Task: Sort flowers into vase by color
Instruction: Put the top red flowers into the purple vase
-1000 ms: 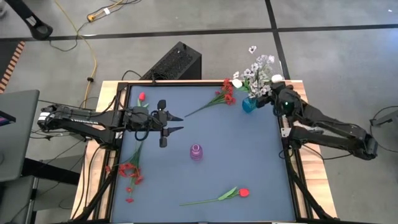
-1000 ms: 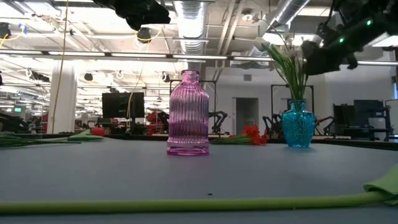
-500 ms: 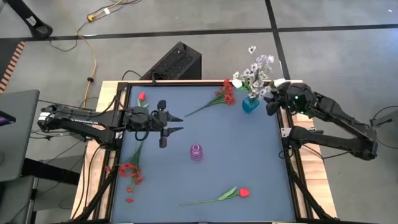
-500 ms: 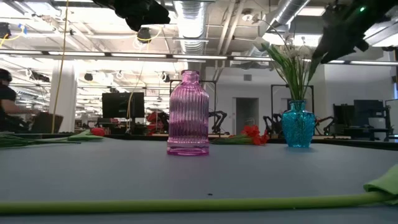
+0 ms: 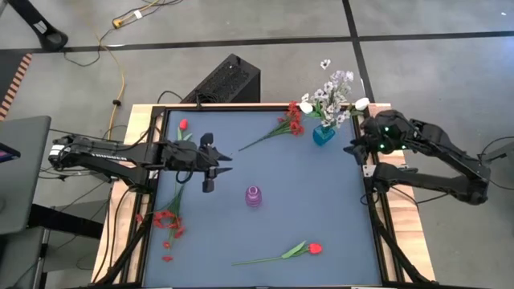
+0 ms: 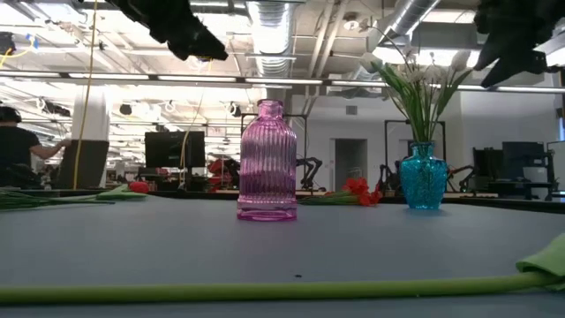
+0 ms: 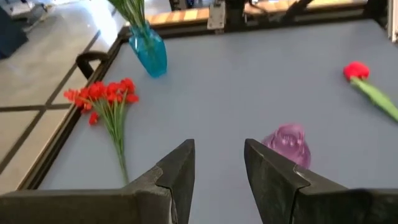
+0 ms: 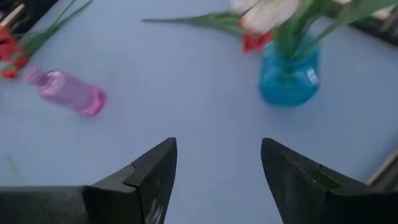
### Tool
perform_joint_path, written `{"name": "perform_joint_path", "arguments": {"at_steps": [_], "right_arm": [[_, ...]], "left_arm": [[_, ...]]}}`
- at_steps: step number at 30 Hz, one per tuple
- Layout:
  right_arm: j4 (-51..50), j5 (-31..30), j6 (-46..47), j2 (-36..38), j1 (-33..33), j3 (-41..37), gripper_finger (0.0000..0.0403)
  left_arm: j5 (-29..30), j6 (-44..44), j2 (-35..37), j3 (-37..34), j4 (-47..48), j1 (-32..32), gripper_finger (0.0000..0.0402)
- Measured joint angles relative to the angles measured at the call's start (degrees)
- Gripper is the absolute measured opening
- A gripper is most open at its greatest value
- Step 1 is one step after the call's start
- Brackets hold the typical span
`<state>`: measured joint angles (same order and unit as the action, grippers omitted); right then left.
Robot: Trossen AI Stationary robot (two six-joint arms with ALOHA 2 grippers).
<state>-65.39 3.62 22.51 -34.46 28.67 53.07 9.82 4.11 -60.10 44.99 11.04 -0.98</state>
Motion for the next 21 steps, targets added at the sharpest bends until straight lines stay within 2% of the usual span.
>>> {"name": "perform_joint_path", "arguments": {"at_steps": [4, 9, 12, 16, 18, 21], "right_arm": [[2.3, 0.6, 2.7, 0.0, -4.6, -1.5, 0.026], [6.3, 1.0, 8.1, 0.0, -13.7, -5.9, 0.026], [8.2, 0.8, 12.1, 0.0, -19.8, -9.0, 0.026], [14.4, -3.0, 17.8, 0.0, -28.1, -13.8, 0.026], [18.8, -5.0, 19.3, -0.1, -32.0, -16.3, 0.026], [27.8, -7.6, 20.0, -1.2, -37.0, -20.2, 0.026]], "left_arm": [[0.0, 2.1, 0.0, -2.6, -1.3, 1.2, 0.013], [-1.2, 1.6, 0.0, -10.2, -10.9, 8.5, 0.013], [-6.4, 0.1, -0.1, -12.5, -15.5, 15.3, 0.013], [-14.8, -2.0, -2.8, -12.4, -21.3, 23.6, 0.013], [-17.6, -2.6, -6.2, -11.6, -23.2, 26.2, 0.013], [-18.8, -3.1, -13.5, -8.0, -23.6, 28.6, 0.013]]}}
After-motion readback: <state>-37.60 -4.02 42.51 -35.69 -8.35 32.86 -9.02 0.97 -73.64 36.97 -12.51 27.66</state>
